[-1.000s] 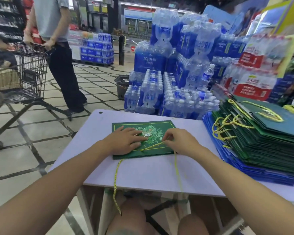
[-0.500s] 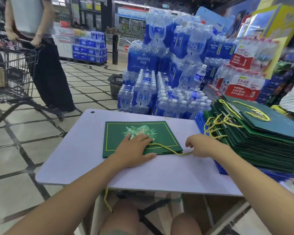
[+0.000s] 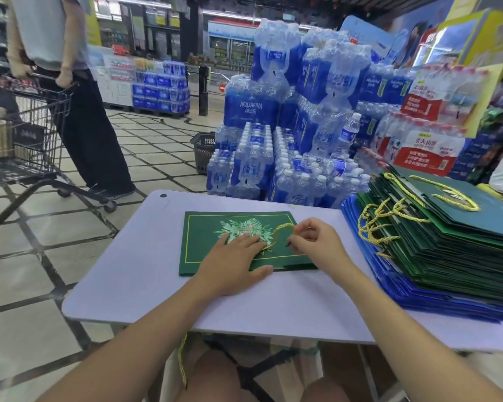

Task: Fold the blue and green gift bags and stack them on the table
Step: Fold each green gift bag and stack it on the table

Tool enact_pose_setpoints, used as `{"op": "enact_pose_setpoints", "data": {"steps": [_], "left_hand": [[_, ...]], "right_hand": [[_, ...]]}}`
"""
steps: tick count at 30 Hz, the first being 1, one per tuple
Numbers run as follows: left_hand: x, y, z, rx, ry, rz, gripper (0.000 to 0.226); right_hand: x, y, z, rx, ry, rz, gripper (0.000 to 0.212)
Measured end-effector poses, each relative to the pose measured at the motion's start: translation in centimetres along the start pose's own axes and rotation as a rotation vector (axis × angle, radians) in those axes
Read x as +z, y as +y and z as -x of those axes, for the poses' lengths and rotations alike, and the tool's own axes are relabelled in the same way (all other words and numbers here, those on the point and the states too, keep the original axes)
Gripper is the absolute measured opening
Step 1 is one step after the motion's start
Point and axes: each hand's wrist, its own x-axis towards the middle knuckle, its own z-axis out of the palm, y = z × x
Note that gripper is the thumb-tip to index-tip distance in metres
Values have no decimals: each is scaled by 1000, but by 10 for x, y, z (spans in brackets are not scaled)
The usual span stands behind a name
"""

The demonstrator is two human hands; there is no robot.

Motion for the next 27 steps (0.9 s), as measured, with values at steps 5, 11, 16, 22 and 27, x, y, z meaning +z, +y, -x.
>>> {"op": "enact_pose_setpoints", "data": {"steps": [5,11,16,22,27], "left_hand": [[2,1,1,-11,9,8,74],[6,-2,-2,-16,29,15,74],[4,0,-1,-17,12,3,72],[4,0,-1,-15,13,-2,74],[4,0,0,-6,8,2,73]], "right_hand": [[22,36,10,-199,7,165,22],[25,39,11,-254,-11,193,27],[27,41,12,-315,-30,291,31],[28,39,15,-391,-101,437,31],[30,43,14,-407,-89,457,34]]}}
